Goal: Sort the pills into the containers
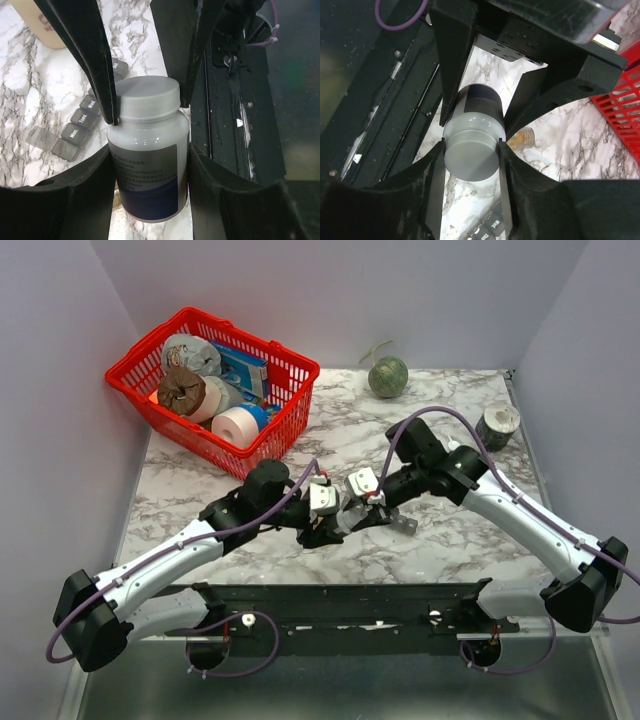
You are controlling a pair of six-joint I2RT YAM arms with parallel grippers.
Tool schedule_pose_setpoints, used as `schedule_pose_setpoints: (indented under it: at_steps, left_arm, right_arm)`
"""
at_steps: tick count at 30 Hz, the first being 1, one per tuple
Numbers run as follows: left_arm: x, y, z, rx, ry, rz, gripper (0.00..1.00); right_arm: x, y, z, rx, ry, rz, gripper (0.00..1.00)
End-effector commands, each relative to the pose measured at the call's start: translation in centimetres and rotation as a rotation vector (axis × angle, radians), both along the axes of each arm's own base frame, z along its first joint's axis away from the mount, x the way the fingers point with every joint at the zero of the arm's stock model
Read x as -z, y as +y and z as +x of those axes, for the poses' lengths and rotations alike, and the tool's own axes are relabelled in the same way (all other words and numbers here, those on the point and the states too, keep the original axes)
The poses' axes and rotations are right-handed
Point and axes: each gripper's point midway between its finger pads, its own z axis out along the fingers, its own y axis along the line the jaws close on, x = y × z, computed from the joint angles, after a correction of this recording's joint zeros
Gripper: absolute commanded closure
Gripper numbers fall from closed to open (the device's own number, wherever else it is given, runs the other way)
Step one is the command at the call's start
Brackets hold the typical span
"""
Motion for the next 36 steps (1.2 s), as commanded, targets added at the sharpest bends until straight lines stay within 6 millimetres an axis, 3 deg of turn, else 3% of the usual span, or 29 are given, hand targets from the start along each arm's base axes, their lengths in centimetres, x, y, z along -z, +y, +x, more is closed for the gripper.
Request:
schedule_pose_setpoints:
  at_steps: [1,2,4,9,12,14,16,19,23,26,29,36]
  left_arm:
    - [0.1,0.3,-0.8,0.028,-0.024,-0.009,1.00]
    - [-0.8,0.3,-0.5,0.002,-0.048,-0.045,1.00]
    - [-0.5,0.6,0.0,-0.044,-0.063,-0.054,1.00]
    - [-0.6,2.1,2.2,-0.225,-0.103,-0.050,1.00]
    - [-0.9,3.2,3.5,-0.353,-0.101,-0.061,1.00]
    - [-1.5,3.7,4.0,-0.404,-0.111,-0.077,1.00]
    - [-1.5,4.5,4.7,-0.471,-0.111,-0.078,1.00]
    - [-1.6,5.3,4.5,-0.493,-0.129,-0.088,1.00]
    - [-1.7,6.7,3.7,-0.484,-0.183,-0.066,1.00]
    - [-1.8,7.8,3.3,-0.489,-0.223,-0.048,1.00]
    - [-1.8,9.0,3.3,-0.516,-0.266,-0.032,1.00]
    - [-1.6,10.4,3.2,-0.564,-0.300,-0.048,1.00]
  right_arm:
    - [-1.3,0.9,1.2,0.047,-0.019,0.027,0.38]
    - [-1.5,0.8,0.9,0.080,0.031,0.025,0.29]
    - [-1.9,0.5,0.5,0.092,0.083,0.040,0.12]
    - [-4.6,-1.0,2.1,0.287,0.247,0.087,0.06]
    - [-3.6,-1.1,3.8,0.474,0.358,0.082,0.03]
    - [-2.4,-1.3,5.4,0.637,0.431,0.076,0.00]
    - [0.5,-2.5,8.1,0.805,0.400,0.014,0.00]
    - [5.5,-4.9,10.2,0.890,0.310,-0.191,0.00]
    - [11.4,-7.5,9.6,0.747,0.220,-0.455,0.03]
    - [13.7,-8.2,9.6,0.651,0.135,-0.499,0.04]
    - [14.9,-8.5,10.9,0.609,0.047,-0.523,0.04]
    - [19.1,-8.4,12.0,0.600,0.070,-0.610,0.06]
